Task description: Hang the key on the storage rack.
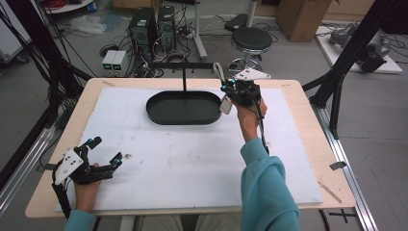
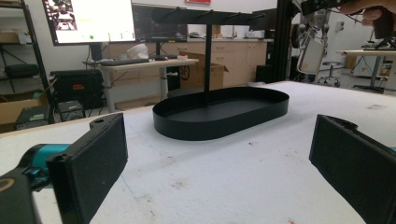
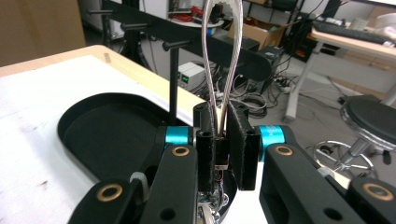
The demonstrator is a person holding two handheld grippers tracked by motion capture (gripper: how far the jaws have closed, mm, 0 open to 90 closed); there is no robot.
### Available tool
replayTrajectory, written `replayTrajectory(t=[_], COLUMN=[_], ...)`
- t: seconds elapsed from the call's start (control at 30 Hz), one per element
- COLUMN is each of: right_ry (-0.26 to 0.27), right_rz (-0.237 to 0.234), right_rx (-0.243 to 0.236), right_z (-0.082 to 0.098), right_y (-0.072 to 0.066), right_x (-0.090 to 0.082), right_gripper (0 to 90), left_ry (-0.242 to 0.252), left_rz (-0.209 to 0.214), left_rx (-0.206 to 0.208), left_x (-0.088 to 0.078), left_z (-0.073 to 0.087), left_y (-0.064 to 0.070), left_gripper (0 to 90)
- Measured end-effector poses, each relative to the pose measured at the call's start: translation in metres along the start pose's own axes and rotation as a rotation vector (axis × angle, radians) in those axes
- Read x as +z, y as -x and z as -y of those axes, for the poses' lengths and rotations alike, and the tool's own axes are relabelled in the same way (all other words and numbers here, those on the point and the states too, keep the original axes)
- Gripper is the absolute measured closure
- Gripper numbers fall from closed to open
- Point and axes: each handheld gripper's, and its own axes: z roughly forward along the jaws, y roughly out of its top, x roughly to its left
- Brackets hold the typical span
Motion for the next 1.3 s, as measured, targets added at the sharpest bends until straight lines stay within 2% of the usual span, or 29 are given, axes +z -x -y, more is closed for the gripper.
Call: replayTrajectory(t=[0.3, 0.5, 0.67, 1.07, 1.3], right_ry=[-0.008, -0.019, -0.02, -0.057, -0.061], right_rz=[0.019, 0.034, 0.04, 0.082, 0.098], right_rx=[0.014, 0.03, 0.025, 0.022, 0.021], right_z=[-0.004, 0.0, 0.004, 0.01, 0.014], right_y=[-0.002, -0.002, -0.002, -0.003, -0.004], right_x=[0.016, 0.028, 0.037, 0.048, 0.055], right_gripper=[82.5, 82.4, 82.4, 82.4, 82.4], left_ry=[0.0, 0.0, -0.001, -0.002, -0.002], left_rz=[0.0, 0.0, -0.001, -0.001, 0.0], left_rx=[0.001, 0.0, 0.001, 0.002, 0.005], left_x=[0.0, 0.0, 0.0, 0.0, 0.0], left_z=[0.0, 0.0, 0.0, 0.0, 0.0], left_y=[0.0, 0.0, 0.0, 0.0, 0.0], left_gripper=[4.8, 4.8, 4.8, 4.8, 4.8])
